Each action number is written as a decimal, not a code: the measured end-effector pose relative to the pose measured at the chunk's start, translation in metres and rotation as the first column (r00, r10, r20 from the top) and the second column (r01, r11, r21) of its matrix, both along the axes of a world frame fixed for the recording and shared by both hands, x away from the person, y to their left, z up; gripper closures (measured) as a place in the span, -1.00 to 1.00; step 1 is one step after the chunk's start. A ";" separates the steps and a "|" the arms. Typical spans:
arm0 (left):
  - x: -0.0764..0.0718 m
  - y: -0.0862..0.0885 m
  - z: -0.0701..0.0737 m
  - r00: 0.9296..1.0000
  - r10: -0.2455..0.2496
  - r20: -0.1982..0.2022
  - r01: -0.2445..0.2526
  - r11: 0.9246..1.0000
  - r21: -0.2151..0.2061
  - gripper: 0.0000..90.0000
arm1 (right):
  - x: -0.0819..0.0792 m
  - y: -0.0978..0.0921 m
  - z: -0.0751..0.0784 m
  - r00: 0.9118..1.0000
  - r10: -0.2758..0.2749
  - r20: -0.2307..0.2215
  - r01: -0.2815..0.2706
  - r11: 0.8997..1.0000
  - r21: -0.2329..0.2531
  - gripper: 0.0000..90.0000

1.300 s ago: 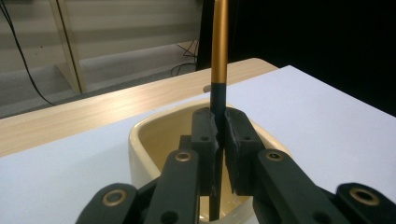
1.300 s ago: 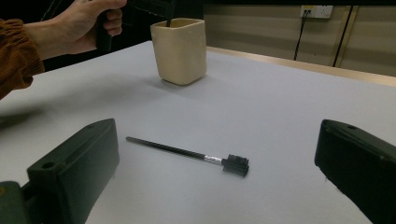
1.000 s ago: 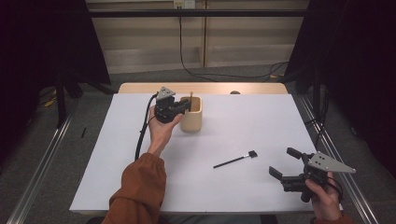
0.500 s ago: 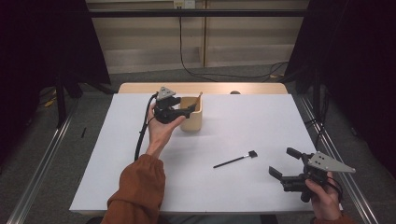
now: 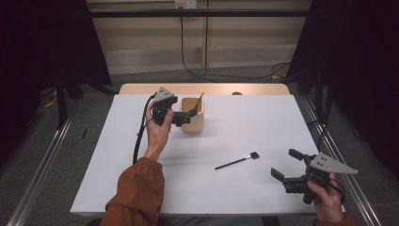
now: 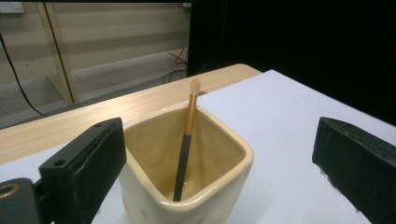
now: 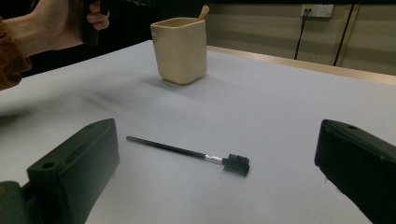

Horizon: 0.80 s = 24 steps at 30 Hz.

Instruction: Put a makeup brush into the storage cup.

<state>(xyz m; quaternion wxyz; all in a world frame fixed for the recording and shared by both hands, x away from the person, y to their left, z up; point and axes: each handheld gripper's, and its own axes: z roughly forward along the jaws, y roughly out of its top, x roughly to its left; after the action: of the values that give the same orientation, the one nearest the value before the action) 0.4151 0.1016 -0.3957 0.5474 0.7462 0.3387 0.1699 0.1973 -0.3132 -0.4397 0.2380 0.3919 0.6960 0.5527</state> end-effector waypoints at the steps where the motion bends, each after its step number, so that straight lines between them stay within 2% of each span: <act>1: -0.001 0.000 0.000 1.000 0.009 0.008 -0.009 1.000 0.012 -0.94 | 0.000 0.000 0.000 1.000 0.000 0.001 0.000 1.000 0.001 -1.00; 2: -0.002 -0.001 -0.001 1.000 0.018 0.014 -0.019 0.999 0.028 -0.94 | 0.000 0.000 0.000 1.000 0.001 0.001 -0.001 1.000 0.000 -1.00; 5: -0.005 0.002 -0.004 1.000 0.013 0.010 -0.013 0.999 0.035 -0.96 | 0.000 0.000 0.000 1.000 0.001 0.003 -0.001 1.000 0.000 -1.00; 7: -0.007 0.004 -0.007 1.000 0.012 0.015 -0.012 0.999 0.031 -0.97 | 0.000 0.000 0.000 1.000 0.004 0.006 -0.004 1.000 0.000 -1.00; 12: -0.010 0.014 -0.012 0.999 0.033 0.000 -0.033 0.999 0.015 -0.96 | 0.000 0.000 0.000 1.000 0.000 0.001 0.000 1.000 0.002 -1.00; 15: -0.014 0.021 -0.012 0.998 0.055 0.011 -0.055 0.998 0.001 -0.97 | 0.000 0.000 0.000 1.000 0.003 0.006 -0.003 1.000 -0.002 -1.00; 20: -0.020 0.025 -0.010 0.998 0.059 0.027 -0.059 0.998 0.003 -0.97 | 0.000 0.000 0.000 1.000 0.002 0.004 -0.002 1.000 -0.003 -1.00; 21: -0.022 0.028 -0.010 0.998 0.055 0.026 -0.054 0.998 -0.018 -0.97 | 0.000 0.000 0.000 1.000 0.002 0.004 -0.002 1.000 -0.004 -1.00; 24: -0.026 0.030 -0.009 0.997 0.062 0.038 -0.062 0.998 -0.017 -0.96 | 0.000 0.001 0.000 1.000 0.001 0.004 -0.001 1.000 -0.002 -1.00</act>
<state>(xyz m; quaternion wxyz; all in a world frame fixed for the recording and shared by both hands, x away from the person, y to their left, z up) 0.3894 0.1315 -0.4045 0.5540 0.7277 0.3522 0.1985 0.1976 -0.3127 -0.4394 0.2396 0.3900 0.6963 0.5528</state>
